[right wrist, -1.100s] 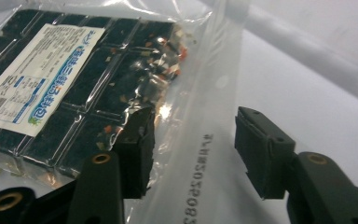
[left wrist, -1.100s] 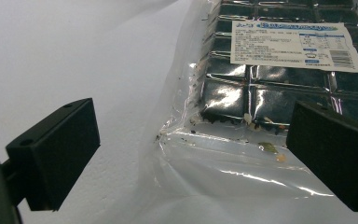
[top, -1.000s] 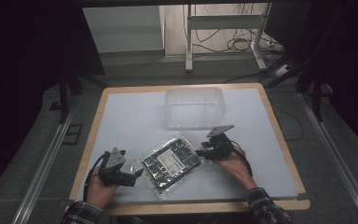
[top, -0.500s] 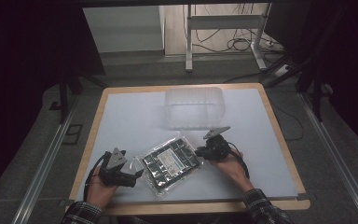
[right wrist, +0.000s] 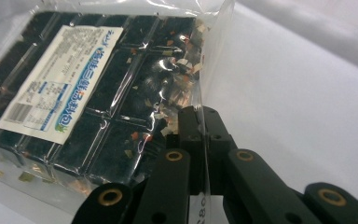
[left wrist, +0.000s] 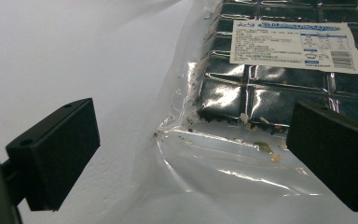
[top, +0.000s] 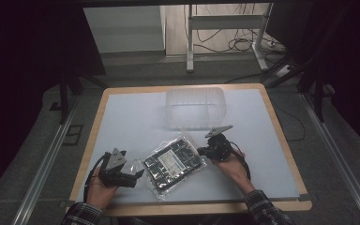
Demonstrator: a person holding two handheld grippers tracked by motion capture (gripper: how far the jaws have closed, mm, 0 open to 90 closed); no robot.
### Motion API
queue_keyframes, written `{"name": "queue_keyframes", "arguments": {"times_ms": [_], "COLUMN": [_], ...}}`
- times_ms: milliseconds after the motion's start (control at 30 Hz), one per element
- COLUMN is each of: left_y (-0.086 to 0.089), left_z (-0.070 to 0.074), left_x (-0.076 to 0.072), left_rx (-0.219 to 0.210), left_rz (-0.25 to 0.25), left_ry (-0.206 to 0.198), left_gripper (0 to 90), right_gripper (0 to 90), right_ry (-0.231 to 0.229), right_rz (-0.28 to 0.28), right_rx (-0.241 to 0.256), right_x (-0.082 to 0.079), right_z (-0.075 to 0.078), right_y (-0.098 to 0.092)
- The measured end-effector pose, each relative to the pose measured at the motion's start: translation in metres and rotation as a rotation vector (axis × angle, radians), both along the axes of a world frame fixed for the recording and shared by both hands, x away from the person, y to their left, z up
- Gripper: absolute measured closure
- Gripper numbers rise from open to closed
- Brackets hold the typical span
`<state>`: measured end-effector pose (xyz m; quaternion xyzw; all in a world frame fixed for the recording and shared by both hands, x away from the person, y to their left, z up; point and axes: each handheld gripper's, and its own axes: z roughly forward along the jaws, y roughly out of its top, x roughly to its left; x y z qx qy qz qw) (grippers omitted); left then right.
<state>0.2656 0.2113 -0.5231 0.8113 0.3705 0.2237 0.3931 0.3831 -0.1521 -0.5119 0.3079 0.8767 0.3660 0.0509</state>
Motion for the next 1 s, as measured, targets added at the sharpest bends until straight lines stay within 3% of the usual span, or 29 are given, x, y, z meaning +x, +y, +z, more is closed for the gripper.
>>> {"name": "queue_keyframes", "arguments": {"times_ms": [567,1000], "left_y": [0.001,0.003], "left_z": [0.001,0.004], "left_x": [0.000,-0.001], "left_rx": [-0.010,-0.067], "left_rz": [0.009,-0.012], "left_ry": [-0.009,0.000], "left_gripper": [2.3,2.0], "right_gripper": [88.5,88.6], "right_ry": [-0.011,-0.014], "right_rz": [0.023,0.053], "right_rx": [0.128,0.191], "right_x": [-0.010,-0.010], "right_z": [0.041,0.081], "right_y": [-0.009,-0.011]}}
